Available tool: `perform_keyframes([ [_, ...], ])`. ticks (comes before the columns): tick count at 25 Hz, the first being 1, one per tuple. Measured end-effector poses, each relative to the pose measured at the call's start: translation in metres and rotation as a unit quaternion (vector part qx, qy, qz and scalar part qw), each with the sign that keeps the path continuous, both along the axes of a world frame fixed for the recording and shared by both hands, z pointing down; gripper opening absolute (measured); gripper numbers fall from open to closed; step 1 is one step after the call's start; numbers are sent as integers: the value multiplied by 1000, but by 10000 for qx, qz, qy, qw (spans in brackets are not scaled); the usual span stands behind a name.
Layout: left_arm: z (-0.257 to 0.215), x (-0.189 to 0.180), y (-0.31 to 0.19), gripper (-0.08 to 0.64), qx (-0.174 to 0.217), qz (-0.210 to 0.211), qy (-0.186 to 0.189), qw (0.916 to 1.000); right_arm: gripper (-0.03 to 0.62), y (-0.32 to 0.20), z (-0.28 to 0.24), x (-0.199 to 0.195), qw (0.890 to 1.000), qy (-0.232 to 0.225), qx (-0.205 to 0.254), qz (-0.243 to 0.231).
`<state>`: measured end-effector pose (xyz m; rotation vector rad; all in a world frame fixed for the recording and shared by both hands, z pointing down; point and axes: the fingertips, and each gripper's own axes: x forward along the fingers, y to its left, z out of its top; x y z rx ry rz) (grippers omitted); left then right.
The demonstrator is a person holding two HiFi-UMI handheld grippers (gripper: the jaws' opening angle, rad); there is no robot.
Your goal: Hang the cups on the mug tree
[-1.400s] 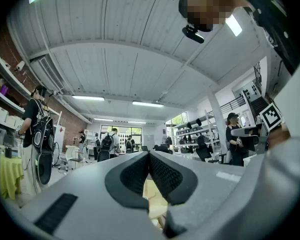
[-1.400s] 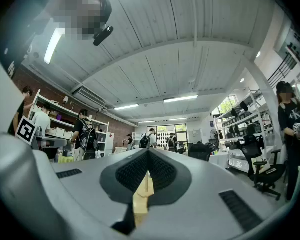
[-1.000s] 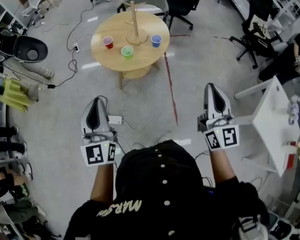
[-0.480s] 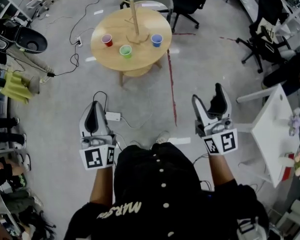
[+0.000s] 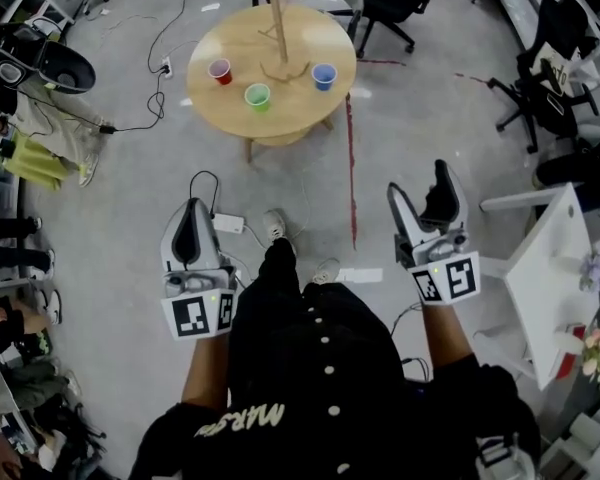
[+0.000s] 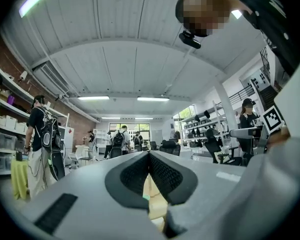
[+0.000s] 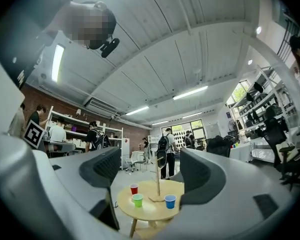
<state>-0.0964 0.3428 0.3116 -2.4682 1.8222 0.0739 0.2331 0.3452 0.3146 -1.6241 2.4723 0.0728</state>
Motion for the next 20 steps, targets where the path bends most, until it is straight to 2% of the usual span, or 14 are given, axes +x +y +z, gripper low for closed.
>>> perform_keyframes([
  [10, -11, -9, -102, -6, 286, 276, 93, 9992, 376, -87, -19, -15, 9997, 162, 109, 162],
  [20, -23, -49, -217, -6, 548, 473, 260, 9970, 385, -189, -34, -47, 9984, 251, 192, 478],
])
